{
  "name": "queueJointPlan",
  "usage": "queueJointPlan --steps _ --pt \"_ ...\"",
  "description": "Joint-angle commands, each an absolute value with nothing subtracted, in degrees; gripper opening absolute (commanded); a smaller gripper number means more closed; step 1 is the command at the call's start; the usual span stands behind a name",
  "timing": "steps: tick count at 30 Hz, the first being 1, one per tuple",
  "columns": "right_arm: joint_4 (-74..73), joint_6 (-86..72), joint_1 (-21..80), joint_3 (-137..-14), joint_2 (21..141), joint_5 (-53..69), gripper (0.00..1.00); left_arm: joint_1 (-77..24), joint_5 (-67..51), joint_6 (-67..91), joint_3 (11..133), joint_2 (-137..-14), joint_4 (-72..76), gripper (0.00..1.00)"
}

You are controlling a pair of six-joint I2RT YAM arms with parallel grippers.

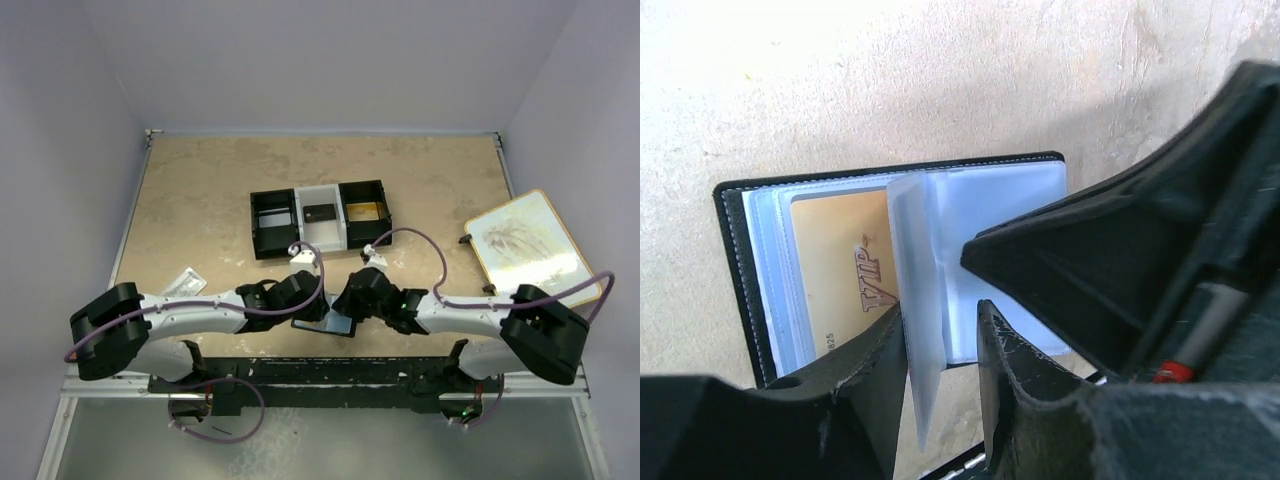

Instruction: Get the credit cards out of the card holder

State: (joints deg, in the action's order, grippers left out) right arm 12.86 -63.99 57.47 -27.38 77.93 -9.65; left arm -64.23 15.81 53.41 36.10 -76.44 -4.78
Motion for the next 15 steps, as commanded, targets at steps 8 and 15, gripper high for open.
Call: queueJointPlan --steps 8,15 --pt "-6.06 -75.16 57.73 -23.82 61.57 -23.36 0.16 -64.51 8.84 52.81 37.18 -79.07 3.47 0.31" --pt "-17.38 -74.19 57.74 -23.06 45.16 -29.54 0.17 -64.60 -4.91 49.27 38.37 -81.97 6.65 0.43"
